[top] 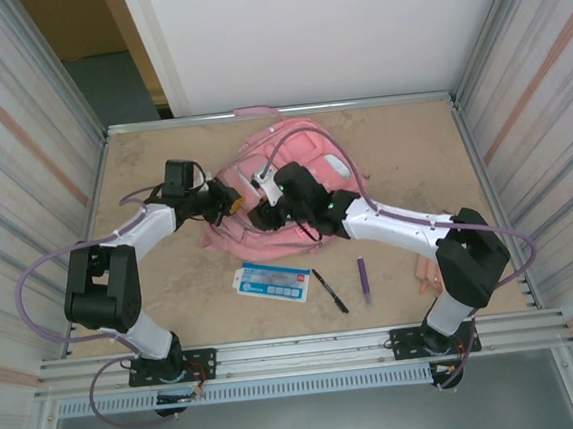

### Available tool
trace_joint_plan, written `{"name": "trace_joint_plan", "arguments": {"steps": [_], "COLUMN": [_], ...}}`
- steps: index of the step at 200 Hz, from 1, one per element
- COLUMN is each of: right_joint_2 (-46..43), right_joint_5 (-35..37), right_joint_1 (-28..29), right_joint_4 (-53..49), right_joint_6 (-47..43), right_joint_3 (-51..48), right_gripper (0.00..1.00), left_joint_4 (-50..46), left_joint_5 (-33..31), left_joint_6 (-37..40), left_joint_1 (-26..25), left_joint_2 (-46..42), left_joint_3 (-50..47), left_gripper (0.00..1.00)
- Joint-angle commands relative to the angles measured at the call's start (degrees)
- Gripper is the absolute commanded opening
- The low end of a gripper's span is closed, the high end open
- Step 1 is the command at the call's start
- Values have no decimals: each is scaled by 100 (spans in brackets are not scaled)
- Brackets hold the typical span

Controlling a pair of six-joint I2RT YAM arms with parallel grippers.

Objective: Pack the student bag

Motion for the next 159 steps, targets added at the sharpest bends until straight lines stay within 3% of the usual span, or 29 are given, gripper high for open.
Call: {"name": "trace_joint_plan", "arguments": {"steps": [1, 19, 26, 40, 92, 118, 159], "right_joint_2": [323, 548, 622, 694, 925, 913, 916], "right_joint_5": [246, -2, -179, -227, 425, 1399, 1030], "right_joint_1": [-54, -60, -43, 48, 126, 197, 195], "right_joint_4": [-531, -661, -781, -846, -792, -873, -911], "right_joint_6": [-611, -751, -800, -855, -810, -782, -738], "right_joint_3": [180, 378, 472, 556, 593, 682, 695], "right_gripper": [55, 57, 68, 69, 65, 61, 61], "left_joint_4": [-129, -167, -188, -221, -227, -331, -716], "left_joint_5": [492, 443, 362, 358, 468, 458, 347], "left_joint_6": [22, 20, 8, 11, 27, 24, 296], "left_joint_1": [-159, -195, -196, -193, -239, -211, -93], "left_joint_2": [-49, -116, -147, -146, -202, -435, -890], "left_joint_3": [256, 219, 194, 210, 225, 156, 163], "left_gripper": [0, 0, 0, 0, 0, 0, 0]}}
